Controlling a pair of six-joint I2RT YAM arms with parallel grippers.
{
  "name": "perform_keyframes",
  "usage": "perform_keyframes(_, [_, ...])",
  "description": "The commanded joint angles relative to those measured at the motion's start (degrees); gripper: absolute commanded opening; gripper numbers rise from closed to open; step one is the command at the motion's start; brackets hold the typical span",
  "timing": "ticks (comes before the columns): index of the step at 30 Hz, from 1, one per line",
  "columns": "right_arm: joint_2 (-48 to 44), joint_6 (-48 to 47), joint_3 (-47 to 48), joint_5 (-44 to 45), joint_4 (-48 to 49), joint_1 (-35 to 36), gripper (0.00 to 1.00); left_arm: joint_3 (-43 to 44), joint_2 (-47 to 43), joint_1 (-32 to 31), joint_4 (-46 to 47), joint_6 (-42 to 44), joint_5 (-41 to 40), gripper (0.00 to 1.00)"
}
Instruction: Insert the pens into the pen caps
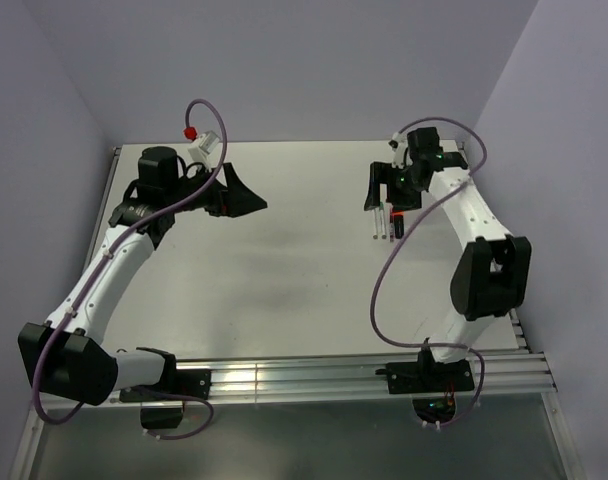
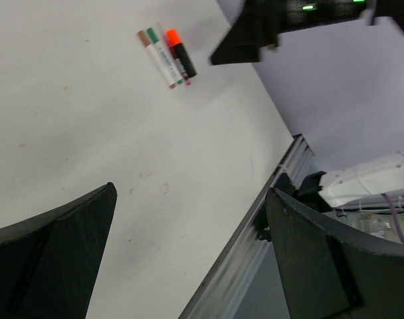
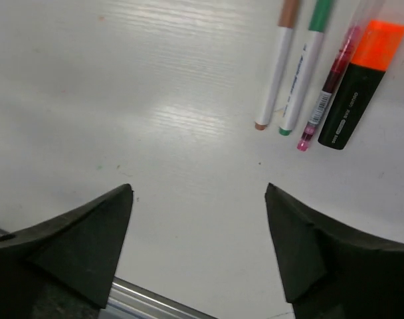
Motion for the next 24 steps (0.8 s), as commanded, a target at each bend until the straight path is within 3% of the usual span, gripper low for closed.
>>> perform_keyframes(1, [-9.4,-3.5,-1.3,-4.7,2.0,-0.3,0.91,3.6,0.1,1.9,-7.5,8.0,-0.6,0.99])
perform_keyframes(4, [-15.6,-5.9,-2.5,-9.9,2.7,-0.3,0.99,5.1,0.3,4.4,-10.6,10.4,-4.4,0.99])
perform_keyframes(11, [-28.9,-9.9,-9.1,-17.3,5.7,-0.1,1.00,5.9,-1.1,9.1,-15.0,16.4,-13.9,0.99])
perform_keyframes(18, [-40.8,-12.1,-25.9,-12.9,10.8,3.1,1.00,-3.0,-4.5,9.6,-14.1,22.4,-18.7,1.00])
perform_keyframes(24, [-44.3,-12.2,-31.5,-10.5,13.3,6.6,1.00,-7.0,-5.5,9.6,-12.9,21.5,-20.1,0.99])
